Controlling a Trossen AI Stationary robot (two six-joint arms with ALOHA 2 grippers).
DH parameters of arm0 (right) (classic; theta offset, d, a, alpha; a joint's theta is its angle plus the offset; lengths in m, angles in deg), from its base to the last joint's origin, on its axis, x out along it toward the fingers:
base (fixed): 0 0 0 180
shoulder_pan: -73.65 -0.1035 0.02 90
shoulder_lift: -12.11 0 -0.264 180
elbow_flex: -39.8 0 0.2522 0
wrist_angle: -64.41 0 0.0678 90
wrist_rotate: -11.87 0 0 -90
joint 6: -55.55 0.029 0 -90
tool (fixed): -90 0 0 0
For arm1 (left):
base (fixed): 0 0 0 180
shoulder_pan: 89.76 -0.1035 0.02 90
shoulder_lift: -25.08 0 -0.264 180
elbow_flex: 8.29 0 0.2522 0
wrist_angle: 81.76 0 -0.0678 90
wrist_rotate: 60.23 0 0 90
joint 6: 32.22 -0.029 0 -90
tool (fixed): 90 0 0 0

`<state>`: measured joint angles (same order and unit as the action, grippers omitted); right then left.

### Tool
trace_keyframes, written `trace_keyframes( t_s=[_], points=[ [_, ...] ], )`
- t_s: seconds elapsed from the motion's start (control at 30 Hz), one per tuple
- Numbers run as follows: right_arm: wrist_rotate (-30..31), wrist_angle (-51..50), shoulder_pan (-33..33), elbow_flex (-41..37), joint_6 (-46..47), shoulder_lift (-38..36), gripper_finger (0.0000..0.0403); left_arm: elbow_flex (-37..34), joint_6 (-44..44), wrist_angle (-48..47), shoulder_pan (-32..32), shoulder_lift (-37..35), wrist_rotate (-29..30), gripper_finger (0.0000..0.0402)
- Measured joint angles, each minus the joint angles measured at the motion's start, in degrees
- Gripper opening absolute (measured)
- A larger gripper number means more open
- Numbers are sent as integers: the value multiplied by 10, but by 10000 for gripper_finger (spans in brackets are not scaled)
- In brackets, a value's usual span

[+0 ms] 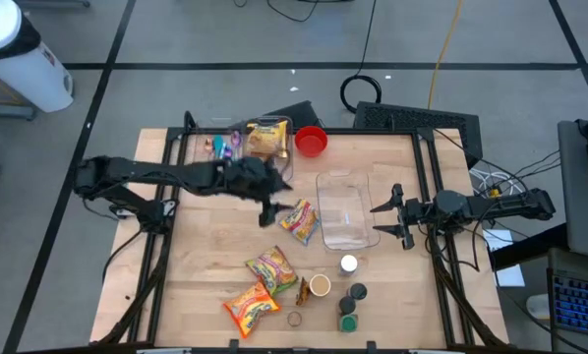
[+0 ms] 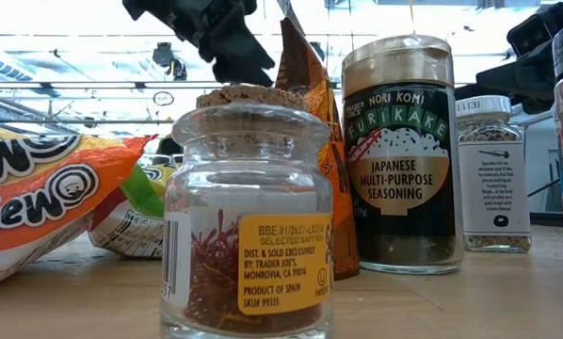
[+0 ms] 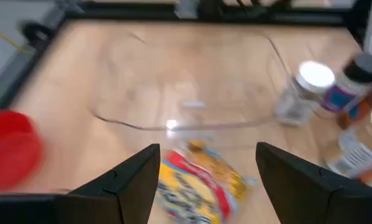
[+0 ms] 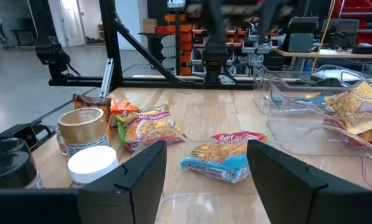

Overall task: Pick & Place Food Item
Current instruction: Put the blue noodle pack into the top right transparent bin

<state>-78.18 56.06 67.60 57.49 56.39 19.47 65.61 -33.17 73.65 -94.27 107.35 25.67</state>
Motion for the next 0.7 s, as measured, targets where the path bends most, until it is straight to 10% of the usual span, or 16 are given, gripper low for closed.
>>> trace_keyframes(
  t_s=[0.7],
  points=[
    [0,0,0,0,0,0,216,0,209,68,76,191,212,271]
  ],
)
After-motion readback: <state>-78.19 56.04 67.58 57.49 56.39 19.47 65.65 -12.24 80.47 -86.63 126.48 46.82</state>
